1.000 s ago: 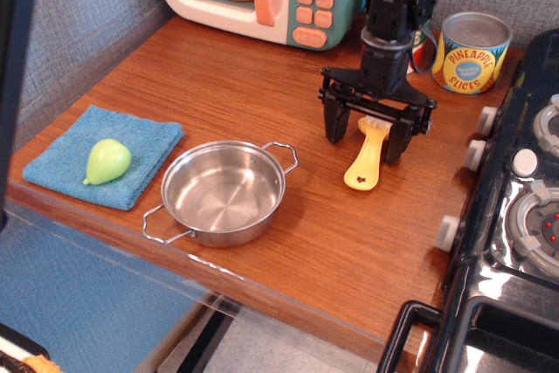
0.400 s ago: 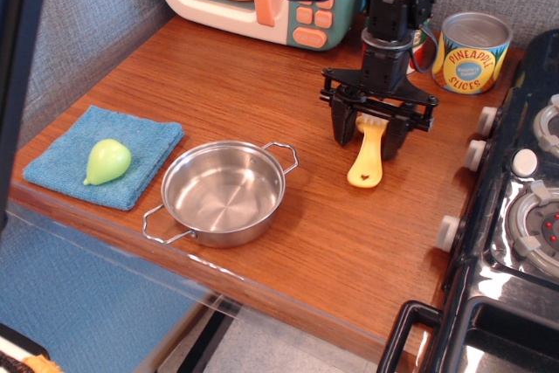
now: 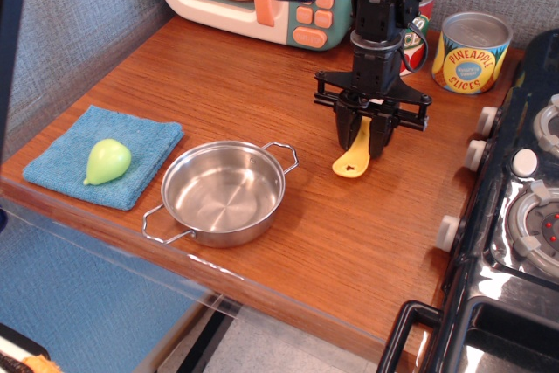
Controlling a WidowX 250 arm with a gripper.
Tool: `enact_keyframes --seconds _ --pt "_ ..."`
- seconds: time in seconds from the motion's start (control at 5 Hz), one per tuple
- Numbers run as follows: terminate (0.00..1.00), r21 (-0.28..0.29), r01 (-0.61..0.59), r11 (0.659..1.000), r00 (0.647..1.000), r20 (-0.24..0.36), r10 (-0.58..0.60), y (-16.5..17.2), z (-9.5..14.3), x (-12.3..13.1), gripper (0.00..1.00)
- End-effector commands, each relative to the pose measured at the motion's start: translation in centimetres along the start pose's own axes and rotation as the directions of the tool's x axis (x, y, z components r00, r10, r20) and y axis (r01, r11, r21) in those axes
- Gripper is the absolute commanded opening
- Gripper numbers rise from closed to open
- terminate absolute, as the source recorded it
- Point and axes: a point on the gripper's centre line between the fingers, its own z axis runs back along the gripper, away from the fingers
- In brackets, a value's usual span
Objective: Move the yellow brush to the front of the microwave
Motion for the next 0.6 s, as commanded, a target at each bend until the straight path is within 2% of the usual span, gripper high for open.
enact_keyframes --seconds 0.0,0.2,0.4 --pt "0.0 -0.099 0.036 0.994 0.972 0.234 -0.012 2.4 10.9 -0.4 0.0" --pt "0.0 -0.08 0.007 0.997 0.963 0.269 0.015 7.1 13.6 -1.2 0.0" --pt "0.0 0.021 -0.021 1.0 0.964 0.264 0.015 11.5 14.6 -2.2 0.0"
